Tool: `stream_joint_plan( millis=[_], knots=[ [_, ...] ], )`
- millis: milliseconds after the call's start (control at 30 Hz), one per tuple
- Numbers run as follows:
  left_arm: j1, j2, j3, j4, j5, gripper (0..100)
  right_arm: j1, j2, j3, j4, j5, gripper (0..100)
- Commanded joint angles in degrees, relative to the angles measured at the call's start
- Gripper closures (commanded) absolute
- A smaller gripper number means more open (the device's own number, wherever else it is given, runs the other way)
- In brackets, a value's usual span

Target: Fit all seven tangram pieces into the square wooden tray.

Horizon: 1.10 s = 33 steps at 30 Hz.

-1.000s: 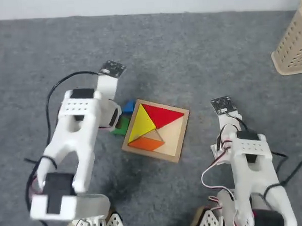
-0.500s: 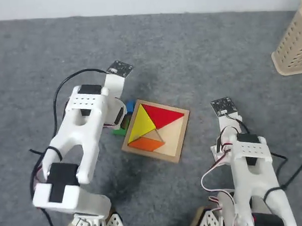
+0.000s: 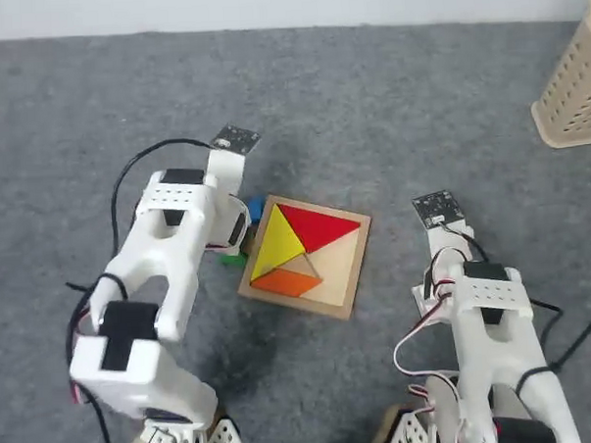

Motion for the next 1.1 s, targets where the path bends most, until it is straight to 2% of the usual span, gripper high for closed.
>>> stream_joint_plan(
  millis=[0, 200, 500, 867, 1067],
  knots=[
    [0.2, 5.1, -5.2, -1.1, 1.0, 82, 0.9, -2.2, -0.3, -0.8, 0.7, 99.1],
    [-0.4, 8.4, -6.8, -0.8, 0.6, 82, 0.9, -2.1, -0.3, -0.8, 0.7, 99.1],
    [-8.5, 8.6, -12.4, 1.8, -6.9, 82, 0.9, -2.0, -0.3, -0.8, 0.7, 99.1],
    [-7.4, 8.2, -24.0, 14.3, -8.6, 82, 0.9, -2.0, -0.3, -0.8, 0.7, 99.1],
    [-7.0, 8.2, -25.5, 15.1, -9.0, 78, 0.9, -2.0, -0.3, -0.8, 0.7, 99.1]
  ],
)
